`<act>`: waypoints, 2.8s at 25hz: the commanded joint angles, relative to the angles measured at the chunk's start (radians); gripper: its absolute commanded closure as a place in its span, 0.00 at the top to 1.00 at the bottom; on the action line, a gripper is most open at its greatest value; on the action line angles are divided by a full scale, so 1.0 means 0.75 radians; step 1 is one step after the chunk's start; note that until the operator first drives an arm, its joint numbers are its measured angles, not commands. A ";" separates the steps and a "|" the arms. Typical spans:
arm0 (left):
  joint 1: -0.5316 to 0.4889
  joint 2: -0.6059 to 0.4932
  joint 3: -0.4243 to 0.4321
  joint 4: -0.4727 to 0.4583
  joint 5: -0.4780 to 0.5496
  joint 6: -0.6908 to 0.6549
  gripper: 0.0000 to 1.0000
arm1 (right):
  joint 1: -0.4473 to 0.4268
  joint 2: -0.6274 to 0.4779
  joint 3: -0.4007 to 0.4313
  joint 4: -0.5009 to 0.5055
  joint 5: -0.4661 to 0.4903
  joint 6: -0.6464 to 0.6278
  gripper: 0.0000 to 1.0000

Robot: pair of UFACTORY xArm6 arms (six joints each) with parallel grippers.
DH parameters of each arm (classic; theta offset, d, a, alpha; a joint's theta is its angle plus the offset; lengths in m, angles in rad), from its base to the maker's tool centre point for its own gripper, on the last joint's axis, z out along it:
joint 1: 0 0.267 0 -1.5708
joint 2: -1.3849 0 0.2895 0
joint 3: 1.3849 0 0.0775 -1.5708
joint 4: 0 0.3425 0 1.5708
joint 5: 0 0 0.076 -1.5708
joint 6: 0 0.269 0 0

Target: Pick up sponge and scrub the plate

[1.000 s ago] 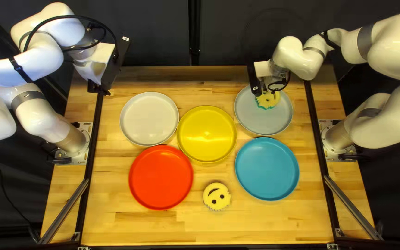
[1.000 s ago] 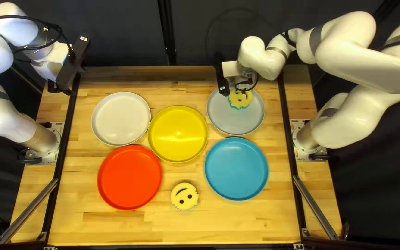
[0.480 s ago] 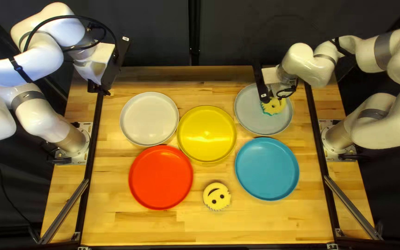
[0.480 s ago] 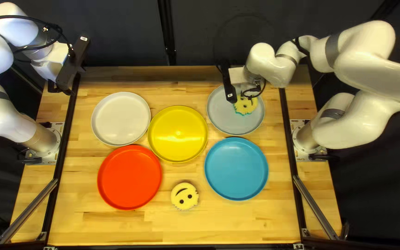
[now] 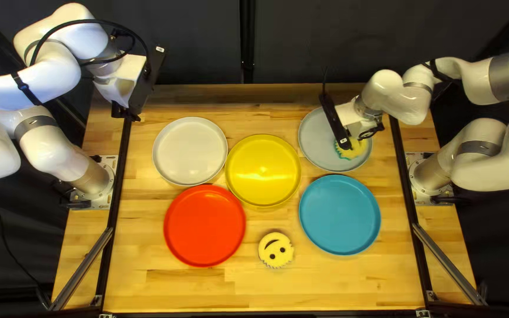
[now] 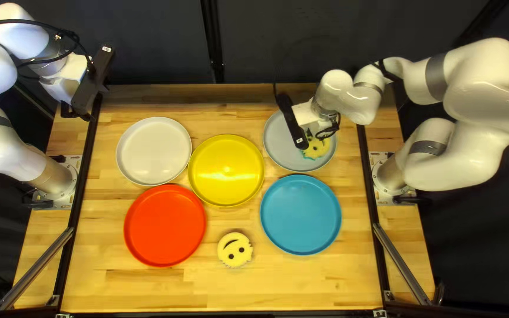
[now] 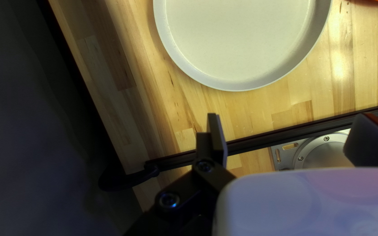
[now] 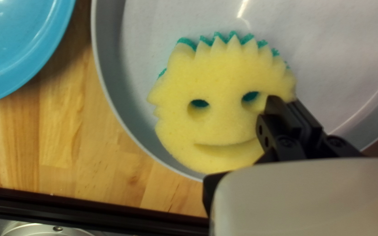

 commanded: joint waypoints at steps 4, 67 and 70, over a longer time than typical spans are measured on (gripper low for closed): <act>0.000 0.000 0.000 0.000 0.000 0.000 1.00 | -0.111 0.182 -0.175 0.045 -0.013 -0.116 0.00; 0.000 0.000 0.000 0.000 0.000 0.000 1.00 | 0.174 0.165 -0.207 0.054 0.051 0.332 0.00; 0.000 0.000 0.000 0.000 0.000 0.000 1.00 | 0.144 0.220 -0.253 0.050 0.043 0.321 0.00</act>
